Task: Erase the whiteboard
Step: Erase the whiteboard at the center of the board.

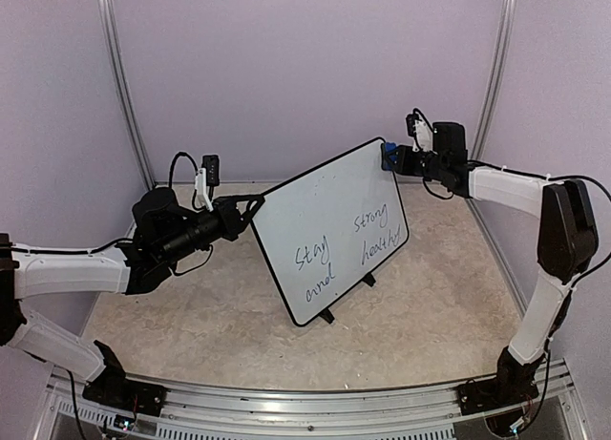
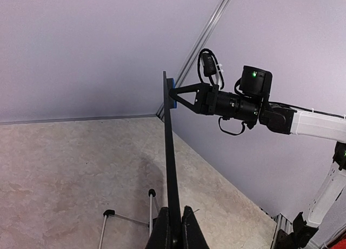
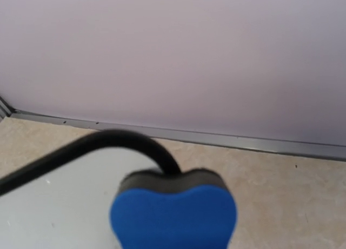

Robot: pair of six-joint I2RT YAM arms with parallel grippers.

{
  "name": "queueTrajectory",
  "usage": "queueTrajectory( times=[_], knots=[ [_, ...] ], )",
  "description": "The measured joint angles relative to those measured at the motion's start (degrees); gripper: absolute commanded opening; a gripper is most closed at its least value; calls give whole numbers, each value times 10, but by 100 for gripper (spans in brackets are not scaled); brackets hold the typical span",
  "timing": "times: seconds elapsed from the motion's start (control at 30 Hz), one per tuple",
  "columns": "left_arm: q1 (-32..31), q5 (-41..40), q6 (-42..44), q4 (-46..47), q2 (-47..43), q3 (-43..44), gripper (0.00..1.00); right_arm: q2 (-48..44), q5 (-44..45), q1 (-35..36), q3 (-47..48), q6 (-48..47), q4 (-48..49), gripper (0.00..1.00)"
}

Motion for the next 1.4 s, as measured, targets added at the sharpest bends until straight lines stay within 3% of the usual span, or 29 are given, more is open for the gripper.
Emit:
queueTrajectory(
  times=[0.47,0.7,1.13,1.4],
  knots=[
    [0,-19,-24,-4,3,0,0,0,-23,-11,-154,28,61,25],
    [0,-18,-23,-6,3,0,0,4,-52,-17,-144,62,59,25],
    [-4,-10,-16,-31,3,7,0,34,-104,-15,-9,112,34,25],
    [-5,-11,-14,-46,-3,10,0,38,-115,-15,-30,136,77,25]
  ],
)
